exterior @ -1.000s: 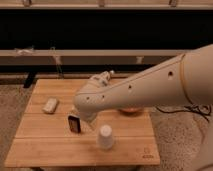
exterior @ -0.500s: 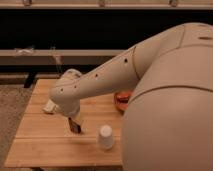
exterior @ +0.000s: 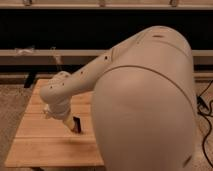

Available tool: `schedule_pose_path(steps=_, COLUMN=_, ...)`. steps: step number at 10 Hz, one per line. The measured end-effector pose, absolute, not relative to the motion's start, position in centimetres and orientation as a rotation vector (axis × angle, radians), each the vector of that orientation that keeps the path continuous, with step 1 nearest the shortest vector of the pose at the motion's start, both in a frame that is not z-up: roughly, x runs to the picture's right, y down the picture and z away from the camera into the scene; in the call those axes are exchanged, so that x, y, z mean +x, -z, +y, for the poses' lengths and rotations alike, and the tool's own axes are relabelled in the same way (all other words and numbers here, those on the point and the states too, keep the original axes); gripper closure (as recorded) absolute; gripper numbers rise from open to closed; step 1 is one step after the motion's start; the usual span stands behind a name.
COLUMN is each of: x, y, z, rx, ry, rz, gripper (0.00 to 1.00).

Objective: Knock the eraser over

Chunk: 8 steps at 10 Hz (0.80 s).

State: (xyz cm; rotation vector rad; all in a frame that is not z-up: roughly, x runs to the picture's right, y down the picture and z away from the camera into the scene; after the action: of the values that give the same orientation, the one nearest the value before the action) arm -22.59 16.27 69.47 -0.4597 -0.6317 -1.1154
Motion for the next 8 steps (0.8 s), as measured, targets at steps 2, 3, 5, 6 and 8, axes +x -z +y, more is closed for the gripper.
schedule_pose_path(steps=2, x=-23.6, y=-70.1, z=17.1, rx=-0.468, ry=1.116, rz=-0.649, gripper=0.20)
schedule_pose_path(steps=3, x=-24.1, y=-70.5, z=17.5, rx=-0.468, ry=1.121, rz=-0.657, gripper=0.20)
schedule_pose_path(steps=5, x=-24.6, y=-71.2, z=17.8, rx=-0.463, ry=1.123, rz=-0.659, gripper=0.20)
schedule_pose_path(steps=6, x=-24.8, y=-71.7, z=17.9, rx=-0.459, ry=1.126, rz=-0.655, gripper=0.20)
schedule_pose_path(steps=8, x=-24.8, y=-72.7, z=17.2, rx=-0.439, ry=1.140, rz=-0.622, gripper=0.20)
